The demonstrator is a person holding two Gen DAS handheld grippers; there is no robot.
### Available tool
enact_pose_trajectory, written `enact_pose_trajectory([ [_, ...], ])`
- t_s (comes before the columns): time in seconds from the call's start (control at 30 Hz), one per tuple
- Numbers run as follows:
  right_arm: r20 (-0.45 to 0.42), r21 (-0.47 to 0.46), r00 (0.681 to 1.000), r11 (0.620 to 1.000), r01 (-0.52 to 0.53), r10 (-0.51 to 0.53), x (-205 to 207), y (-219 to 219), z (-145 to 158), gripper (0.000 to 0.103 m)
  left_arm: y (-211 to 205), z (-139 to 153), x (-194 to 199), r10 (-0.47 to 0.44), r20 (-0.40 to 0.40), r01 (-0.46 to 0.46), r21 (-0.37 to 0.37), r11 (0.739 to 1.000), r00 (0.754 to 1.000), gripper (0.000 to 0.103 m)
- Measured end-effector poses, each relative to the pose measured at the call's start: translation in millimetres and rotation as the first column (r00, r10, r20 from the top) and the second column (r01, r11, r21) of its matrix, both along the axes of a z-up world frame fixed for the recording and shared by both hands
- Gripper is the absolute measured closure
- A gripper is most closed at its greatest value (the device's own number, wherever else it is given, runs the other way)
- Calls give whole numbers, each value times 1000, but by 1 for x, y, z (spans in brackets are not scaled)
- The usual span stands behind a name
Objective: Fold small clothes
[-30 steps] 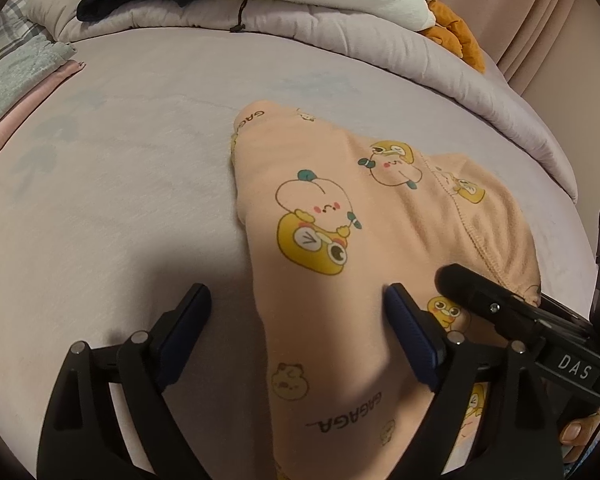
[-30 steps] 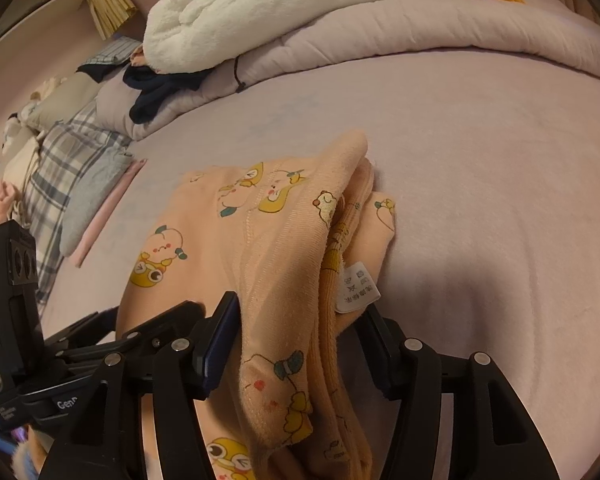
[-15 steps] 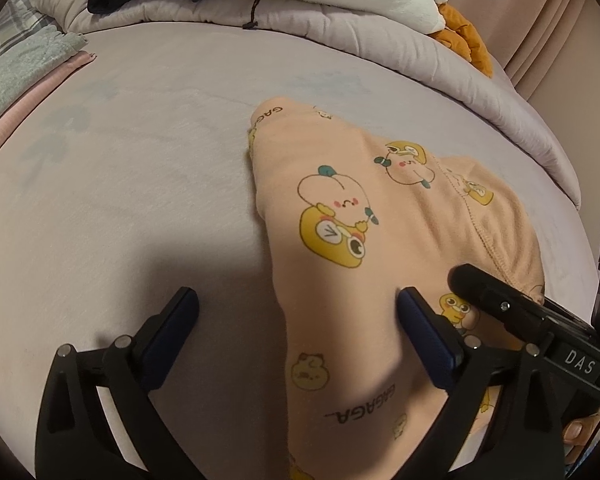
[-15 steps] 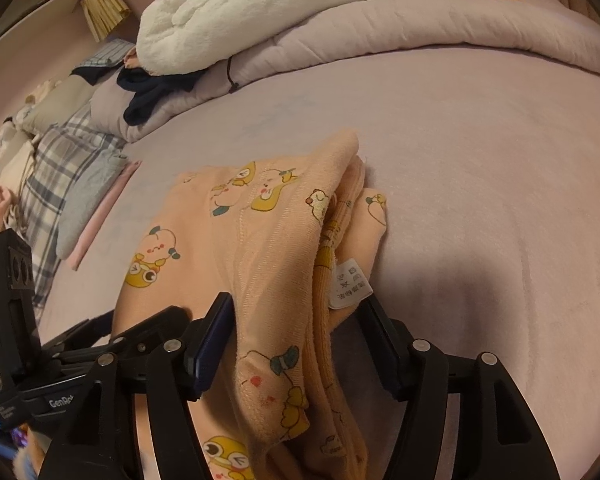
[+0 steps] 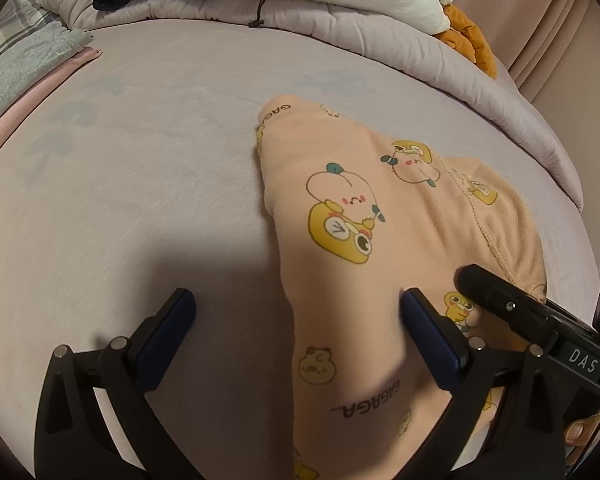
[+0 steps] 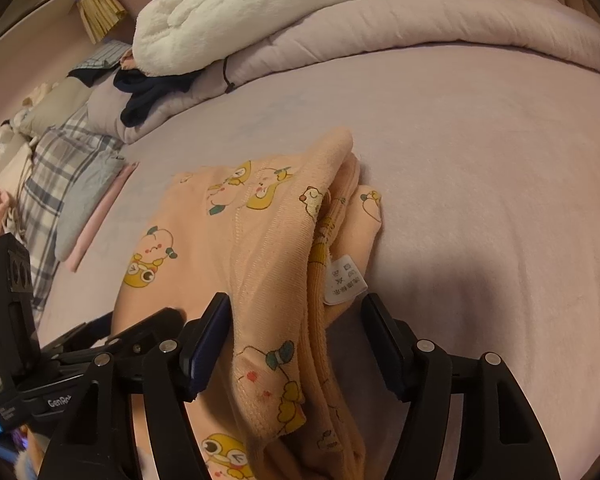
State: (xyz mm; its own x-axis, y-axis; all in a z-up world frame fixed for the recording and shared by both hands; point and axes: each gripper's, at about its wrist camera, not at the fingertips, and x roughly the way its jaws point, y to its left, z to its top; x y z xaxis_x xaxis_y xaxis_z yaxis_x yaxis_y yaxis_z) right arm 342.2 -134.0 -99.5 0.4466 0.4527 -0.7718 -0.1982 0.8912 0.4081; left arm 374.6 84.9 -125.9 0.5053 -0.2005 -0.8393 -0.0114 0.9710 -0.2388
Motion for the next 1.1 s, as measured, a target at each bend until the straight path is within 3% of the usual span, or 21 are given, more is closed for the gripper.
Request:
enact_pose_trajectory([
  [1.1, -10, -13, 1000, 1000, -1, 1, -2, -2, 2, 36, 5, 2, -1, 6, -11, -6, 1, 1000, 1000, 1],
])
